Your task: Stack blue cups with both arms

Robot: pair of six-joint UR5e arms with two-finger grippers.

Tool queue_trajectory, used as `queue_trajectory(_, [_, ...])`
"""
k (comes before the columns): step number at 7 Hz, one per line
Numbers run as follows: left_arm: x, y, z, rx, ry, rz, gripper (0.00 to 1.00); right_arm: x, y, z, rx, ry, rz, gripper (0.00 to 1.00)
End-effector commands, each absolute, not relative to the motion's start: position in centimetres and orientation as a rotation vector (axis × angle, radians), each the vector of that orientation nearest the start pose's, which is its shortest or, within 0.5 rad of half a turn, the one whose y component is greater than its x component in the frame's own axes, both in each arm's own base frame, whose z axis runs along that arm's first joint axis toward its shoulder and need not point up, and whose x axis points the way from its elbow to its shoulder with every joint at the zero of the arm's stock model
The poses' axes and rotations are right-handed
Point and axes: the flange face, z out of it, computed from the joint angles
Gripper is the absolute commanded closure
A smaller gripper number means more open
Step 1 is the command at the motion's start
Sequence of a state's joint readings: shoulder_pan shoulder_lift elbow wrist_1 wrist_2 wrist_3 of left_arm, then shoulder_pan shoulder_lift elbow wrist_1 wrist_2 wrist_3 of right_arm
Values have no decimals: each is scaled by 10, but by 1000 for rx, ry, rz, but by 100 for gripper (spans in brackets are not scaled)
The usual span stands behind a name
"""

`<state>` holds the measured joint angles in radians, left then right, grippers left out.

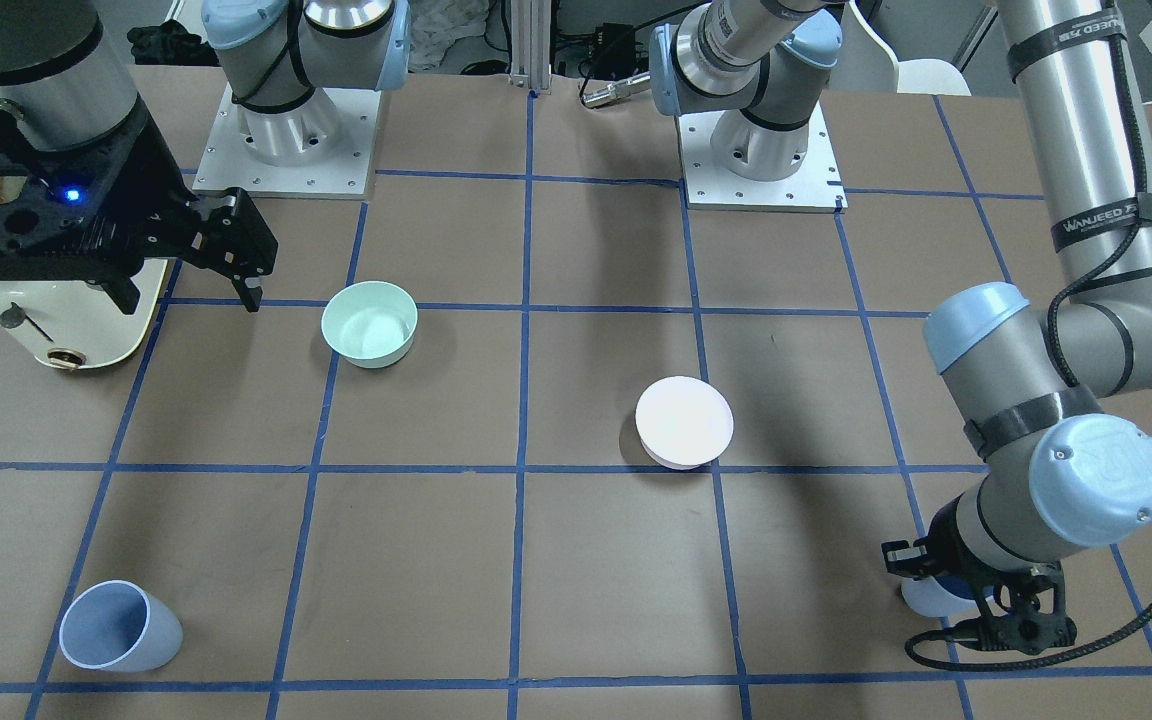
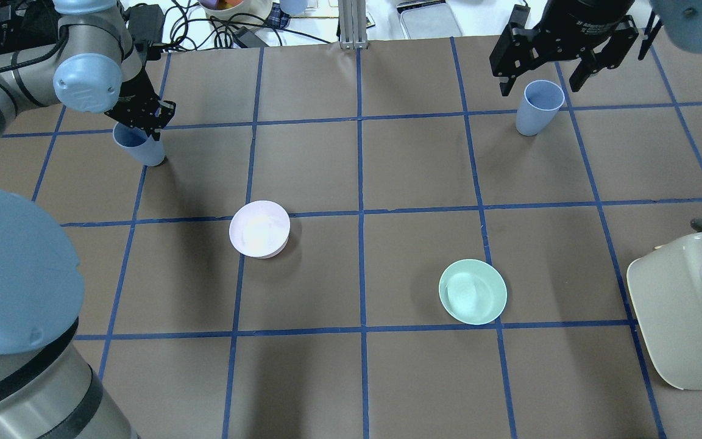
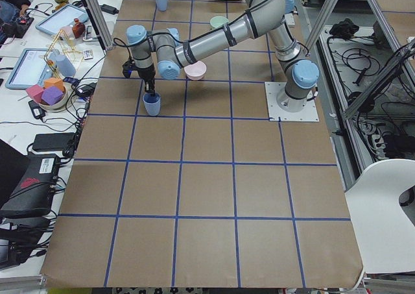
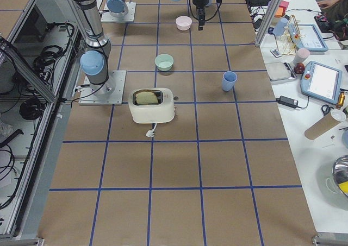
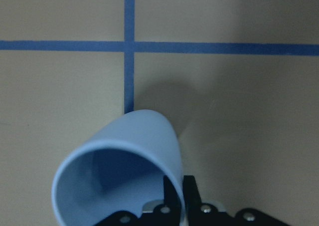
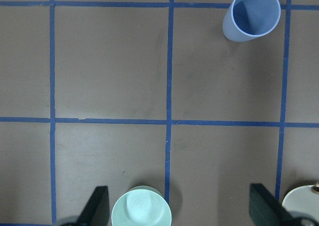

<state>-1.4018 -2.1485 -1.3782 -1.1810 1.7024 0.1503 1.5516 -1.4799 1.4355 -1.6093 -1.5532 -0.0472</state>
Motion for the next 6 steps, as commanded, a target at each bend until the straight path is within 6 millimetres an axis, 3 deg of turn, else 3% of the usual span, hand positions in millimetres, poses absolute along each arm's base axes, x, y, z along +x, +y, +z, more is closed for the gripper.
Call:
queue_trajectory(1, [-111, -686, 334, 56, 3060, -121, 100, 128, -542, 510, -47, 3112, -126, 0])
queue_trajectory(2, [-171, -669, 342, 15, 3072, -138, 100, 123, -540, 514, -32, 3130, -128, 0])
queue_trajectory(3, [-233, -653, 327, -90, 3079, -119, 100, 108, -546, 518, 9, 3166, -149, 0])
queue_trajectory(4, [-301, -628, 316, -69, 3088, -102, 100, 74, -562, 525, 90, 3159, -172, 0])
queue_trajectory(5, [-359, -590, 321, -29, 3096, -108, 100, 22, -598, 501, 208, 3152, -104, 0])
queue_trajectory(6, [-399, -545, 312, -2, 3084, -35, 100, -21, -636, 466, 208, 3149, -36, 0])
